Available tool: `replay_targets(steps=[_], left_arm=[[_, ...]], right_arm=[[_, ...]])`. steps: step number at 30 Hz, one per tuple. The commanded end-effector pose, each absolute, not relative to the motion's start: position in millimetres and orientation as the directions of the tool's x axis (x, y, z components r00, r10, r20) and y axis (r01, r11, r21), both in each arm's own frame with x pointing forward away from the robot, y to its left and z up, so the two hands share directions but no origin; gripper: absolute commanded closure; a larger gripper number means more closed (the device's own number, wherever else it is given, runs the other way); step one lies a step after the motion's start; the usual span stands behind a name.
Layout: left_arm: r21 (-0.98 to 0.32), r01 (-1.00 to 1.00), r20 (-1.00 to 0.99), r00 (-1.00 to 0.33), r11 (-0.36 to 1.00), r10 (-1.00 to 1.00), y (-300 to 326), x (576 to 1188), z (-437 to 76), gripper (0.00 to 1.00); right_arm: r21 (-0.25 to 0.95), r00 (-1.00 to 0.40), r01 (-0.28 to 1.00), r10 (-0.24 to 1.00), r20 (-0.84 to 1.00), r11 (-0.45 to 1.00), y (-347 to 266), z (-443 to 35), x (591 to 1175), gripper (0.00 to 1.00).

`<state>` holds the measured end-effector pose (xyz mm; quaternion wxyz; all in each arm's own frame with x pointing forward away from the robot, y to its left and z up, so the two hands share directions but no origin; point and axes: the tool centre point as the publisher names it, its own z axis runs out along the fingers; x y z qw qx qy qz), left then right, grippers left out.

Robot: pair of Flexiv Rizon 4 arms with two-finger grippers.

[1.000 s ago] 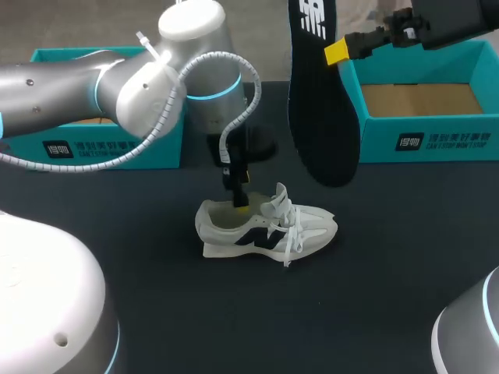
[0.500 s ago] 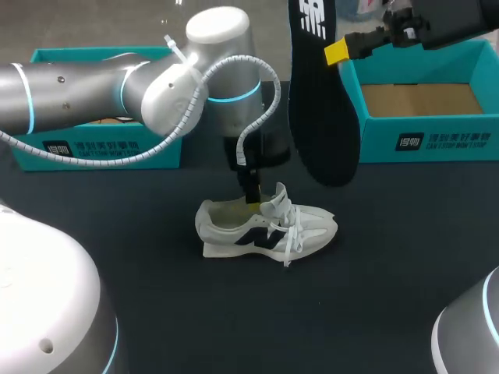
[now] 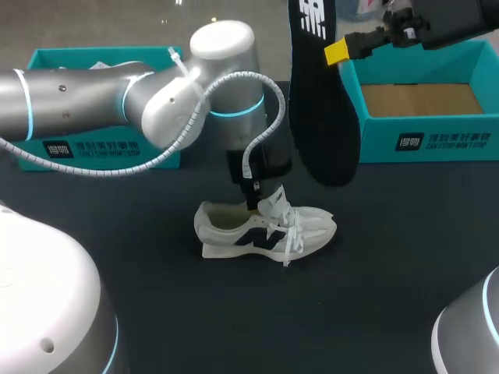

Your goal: Take the shoe out of the shoebox, open the shoe tongue, remove and reinsert the insole, then place the shoe into the shoebox

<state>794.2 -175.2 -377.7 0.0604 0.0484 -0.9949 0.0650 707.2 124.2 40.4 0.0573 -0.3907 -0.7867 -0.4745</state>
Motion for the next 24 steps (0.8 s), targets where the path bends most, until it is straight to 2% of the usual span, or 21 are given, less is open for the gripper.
replay_targets(steps=[1,8,15,20,24], left_arm=[[-0.127,-0.104,0.121,-0.989,0.986,-0.089,-171,791,-378,1.0],[-0.127,-0.104,0.121,-0.989,0.986,-0.089,-171,791,-378,1.0],[-0.135,0.022,0.122,-0.992,0.991,0.039,-166,799,-351,1.0],[-0.131,0.194,0.197,-0.956,0.972,0.217,-165,802,-341,1.0],[-0.094,0.404,0.292,-0.863,0.91,0.413,-167,800,-333,1.0]], right_arm=[[0.699,-0.687,0.671,0.561,0.462,0.247,127,41,710,1.0],[0.699,-0.687,0.671,0.561,0.462,0.247,127,41,710,1.0],[0.699,-0.687,0.671,0.561,0.462,0.247,127,41,710,1.0],[0.699,-0.687,0.671,0.561,0.462,0.247,127,41,710,1.0],[0.699,-0.687,0.671,0.561,0.462,0.247,127,41,710,1.0]])
